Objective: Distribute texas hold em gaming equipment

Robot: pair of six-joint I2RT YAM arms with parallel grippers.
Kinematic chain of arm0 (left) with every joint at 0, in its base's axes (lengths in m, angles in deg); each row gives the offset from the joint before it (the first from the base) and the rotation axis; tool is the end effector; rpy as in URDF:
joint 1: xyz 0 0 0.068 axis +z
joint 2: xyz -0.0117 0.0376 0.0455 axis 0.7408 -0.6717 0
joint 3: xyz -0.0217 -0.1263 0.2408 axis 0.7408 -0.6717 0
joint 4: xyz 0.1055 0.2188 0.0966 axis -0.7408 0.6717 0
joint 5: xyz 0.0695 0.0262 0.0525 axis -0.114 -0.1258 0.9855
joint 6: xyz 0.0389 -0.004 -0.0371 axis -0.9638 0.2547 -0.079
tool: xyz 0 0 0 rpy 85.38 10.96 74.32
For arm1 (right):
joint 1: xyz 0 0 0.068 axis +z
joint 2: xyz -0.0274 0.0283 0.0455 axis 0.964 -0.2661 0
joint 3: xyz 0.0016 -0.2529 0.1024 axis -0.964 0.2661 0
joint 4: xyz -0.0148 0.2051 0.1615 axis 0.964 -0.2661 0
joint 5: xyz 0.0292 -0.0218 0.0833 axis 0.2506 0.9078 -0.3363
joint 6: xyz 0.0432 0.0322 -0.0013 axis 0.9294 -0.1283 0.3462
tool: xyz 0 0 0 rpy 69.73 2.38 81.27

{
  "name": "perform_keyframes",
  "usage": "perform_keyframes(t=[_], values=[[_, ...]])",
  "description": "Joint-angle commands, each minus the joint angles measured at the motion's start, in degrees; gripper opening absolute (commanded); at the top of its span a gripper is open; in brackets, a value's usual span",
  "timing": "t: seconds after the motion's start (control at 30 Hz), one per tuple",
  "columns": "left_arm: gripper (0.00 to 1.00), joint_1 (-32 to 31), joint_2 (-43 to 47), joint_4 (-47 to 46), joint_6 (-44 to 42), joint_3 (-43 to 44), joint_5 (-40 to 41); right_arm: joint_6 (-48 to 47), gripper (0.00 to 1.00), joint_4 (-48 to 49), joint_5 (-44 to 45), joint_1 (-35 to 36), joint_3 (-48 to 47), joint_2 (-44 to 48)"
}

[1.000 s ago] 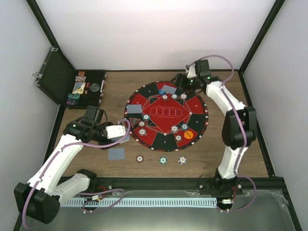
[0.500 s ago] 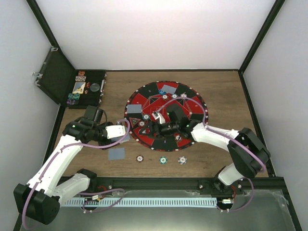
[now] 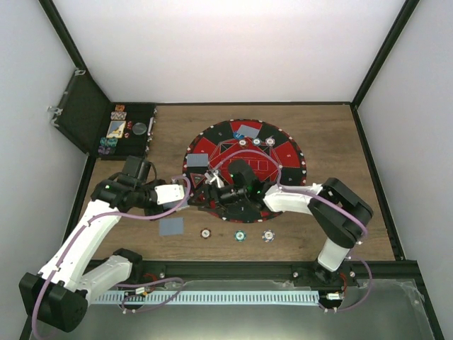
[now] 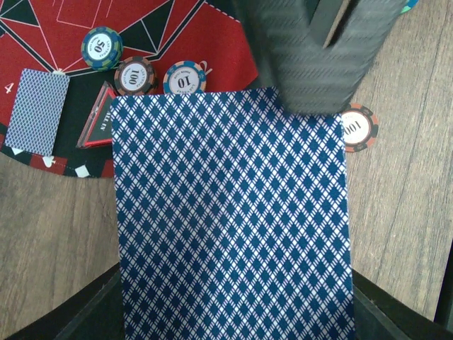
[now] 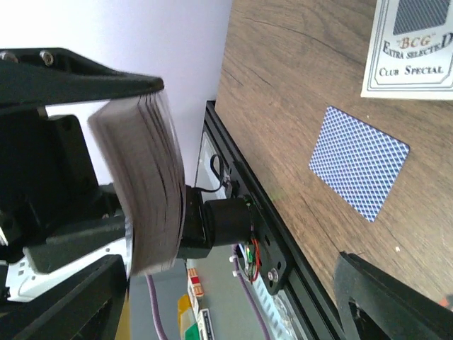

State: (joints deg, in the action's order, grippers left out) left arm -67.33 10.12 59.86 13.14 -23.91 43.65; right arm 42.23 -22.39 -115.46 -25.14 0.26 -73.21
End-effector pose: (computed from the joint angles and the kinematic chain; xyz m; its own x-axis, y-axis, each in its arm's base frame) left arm 0.1545 -0.0668 0.2731 -0.0808 0.8739 -0.4793 0.9546 0.2062 0.2150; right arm 0.2055 0.2800 0.1939 -0.9631 -0.2110 -0.1668 -0.2193 0.2568 0.9412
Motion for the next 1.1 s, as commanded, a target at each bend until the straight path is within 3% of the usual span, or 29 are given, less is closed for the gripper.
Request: perform_keyframes(t=[0.0, 0.23, 0.63, 1.07], values=[[0.07, -0.05, 1.29, -0.27, -0.42, -0.35, -1.8, 2.19, 0.82, 5.66, -2.18, 1.08, -4.64, -3.05], [0.07, -0.16, 2.33, -0.75, -1.43, -1.96, -0.9, 6.38, 0.81, 13.2, -4.29, 1.47, -4.41, -6.6], [0.06, -0.16, 2.33, -1.37, -1.68, -2.39, -0.55, 6.28, 0.78, 11.14, -5.33, 3.07, -13.95, -15.07], [0.06, -0.09, 2.97, -0.84, -1.49, -1.92, -0.37, 4.91, 0.64, 7.49, -5.11, 2.86, -14.27, -17.44]])
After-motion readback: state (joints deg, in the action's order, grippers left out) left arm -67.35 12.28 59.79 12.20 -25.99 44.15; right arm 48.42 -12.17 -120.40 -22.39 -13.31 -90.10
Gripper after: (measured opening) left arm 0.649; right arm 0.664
